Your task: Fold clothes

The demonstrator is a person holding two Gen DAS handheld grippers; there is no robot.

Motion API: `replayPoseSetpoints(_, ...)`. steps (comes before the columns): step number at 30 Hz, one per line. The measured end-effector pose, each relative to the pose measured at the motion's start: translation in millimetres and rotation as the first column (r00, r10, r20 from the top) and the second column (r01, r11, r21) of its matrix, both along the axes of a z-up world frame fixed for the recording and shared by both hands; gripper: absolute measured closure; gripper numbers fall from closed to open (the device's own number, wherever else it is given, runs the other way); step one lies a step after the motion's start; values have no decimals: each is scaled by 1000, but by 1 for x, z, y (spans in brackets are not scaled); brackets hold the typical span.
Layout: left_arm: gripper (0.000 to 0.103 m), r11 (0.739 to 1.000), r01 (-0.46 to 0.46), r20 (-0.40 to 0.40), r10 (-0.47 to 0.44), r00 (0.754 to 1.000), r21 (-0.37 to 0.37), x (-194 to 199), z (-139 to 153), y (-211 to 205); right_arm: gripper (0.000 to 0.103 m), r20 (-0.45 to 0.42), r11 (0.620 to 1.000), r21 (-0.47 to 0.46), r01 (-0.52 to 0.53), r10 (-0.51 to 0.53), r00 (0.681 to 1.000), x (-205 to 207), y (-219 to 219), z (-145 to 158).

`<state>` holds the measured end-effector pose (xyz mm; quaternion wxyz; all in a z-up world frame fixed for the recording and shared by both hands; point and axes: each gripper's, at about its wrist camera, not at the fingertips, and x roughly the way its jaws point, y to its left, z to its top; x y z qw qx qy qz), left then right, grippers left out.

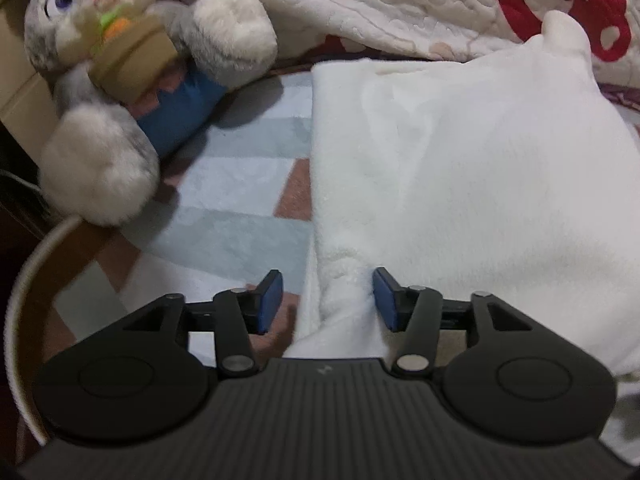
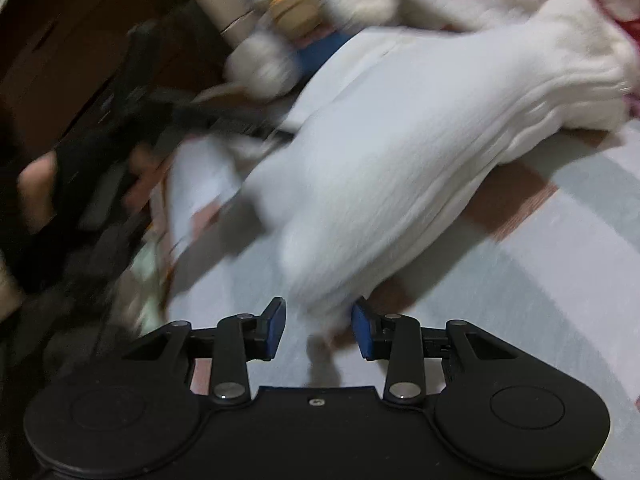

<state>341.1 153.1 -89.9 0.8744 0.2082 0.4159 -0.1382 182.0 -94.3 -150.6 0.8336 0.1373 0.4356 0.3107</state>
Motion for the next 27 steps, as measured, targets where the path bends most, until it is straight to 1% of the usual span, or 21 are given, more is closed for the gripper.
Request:
replayPoseSetpoints(1, 47, 1000, -2, 14, 2, 1000, 9, -2, 3, 0, 62, -7, 998, 37, 55, -55, 998, 4, -14, 3)
replayPoseSetpoints(3, 47, 1000, -19, 45, 20, 999, -23, -5, 12, -2, 52, -28, 980, 110, 166, -163, 986, 11, -41, 8)
replayPoseSetpoints(5, 51, 997, -37, 78, 42, 996, -66, -7, 22, -5, 27, -56, 945, 180, 274, -268, 962, 18, -69, 13)
replayPoseSetpoints(6, 51, 996, -12, 112, 21, 994, -87, -8, 27, -10, 24, -73, 921, 213, 326, -318, 945, 22, -82, 16)
replayPoseSetpoints(7, 51, 994, 39, 159, -22, 987, -107, -9, 33, -17, 21, -93, 893, 244, 378, -367, 926, 26, -96, 18)
replayPoseSetpoints(8, 50, 988, 92, 190, -67, 980, -125, -7, 36, -28, 21, -133, 861, 266, 433, -412, 901, 36, -112, 16)
replayPoseSetpoints(9, 50, 983, 122, 185, -95, 978, -139, 3, 35, -39, 21, -168, 841, 276, 465, -434, 885, 50, -122, 12)
replayPoseSetpoints(12, 51, 972, 149, 102, -132, 986, -180, 43, 24, -65, 21, -278, 789, 296, 538, -468, 839, 87, -146, -3)
replayPoseSetpoints(13, 53, 973, 133, 66, -123, 990, -189, 60, 16, -68, 21, -318, 768, 303, 564, -476, 820, 98, -152, -10)
replayPoseSetpoints(14, 54, 976, 111, 37, -106, 994, -187, 74, 8, -72, 21, -330, 749, 319, 580, -486, 809, 105, -152, -14)
replayPoseSetpoints(15, 54, 980, 89, 27, -86, 996, -176, 85, 2, -73, 21, -340, 731, 333, 596, -497, 799, 112, -152, -17)
replayPoseSetpoints(17, 57, 989, 46, 37, -41, 998, -143, 100, -7, -73, 21, -316, 717, 343, 607, -521, 793, 124, -146, -19)
replayPoseSetpoints(19, 57, 992, 17, 47, -11, 999, -128, 110, -11, -70, 21, -275, 722, 326, 610, -545, 792, 134, -140, -19)
replayPoseSetpoints(20, 57, 992, 5, 51, 1, 999, -123, 114, -12, -69, 21, -228, 732, 305, 609, -565, 793, 134, -136, -14)
replayPoseSetpoints(21, 57, 994, -1, 61, 8, 998, -109, 117, -13, -68, 25, -179, 742, 283, 608, -582, 793, 134, -133, -10)
replayPoseSetpoints(22, 57, 996, -4, 73, 10, 997, -93, 119, -13, -68, 39, -114, 766, 245, 594, -586, 803, 134, -133, -5)
replayPoseSetpoints(23, 57, 997, -13, 92, 20, 996, -79, 117, -12, -68, 48, -50, 788, 205, 580, -584, 810, 135, -133, 1)
replayPoseSetpoints(24, 57, 998, -34, 125, 41, 991, -62, 114, -10, -66, 50, 8, 806, 161, 569, -578, 816, 134, -132, 5)
replayPoseSetpoints(25, 59, 997, -59, 167, 67, 984, -55, 110, -6, -65, 55, 60, 821, 118, 559, -568, 821, 132, -131, 8)
replayPoseSetpoints(26, 60, 994, -64, 184, 80, 980, -90, 103, -1, -62, 56, 111, 832, 75, 550, -555, 825, 131, -129, 12)
replayPoseSetpoints(27, 60, 988, -56, 185, 83, 979, -147, 93, 5, -58, 56, 152, 834, 36, 550, -549, 822, 129, -127, 14)
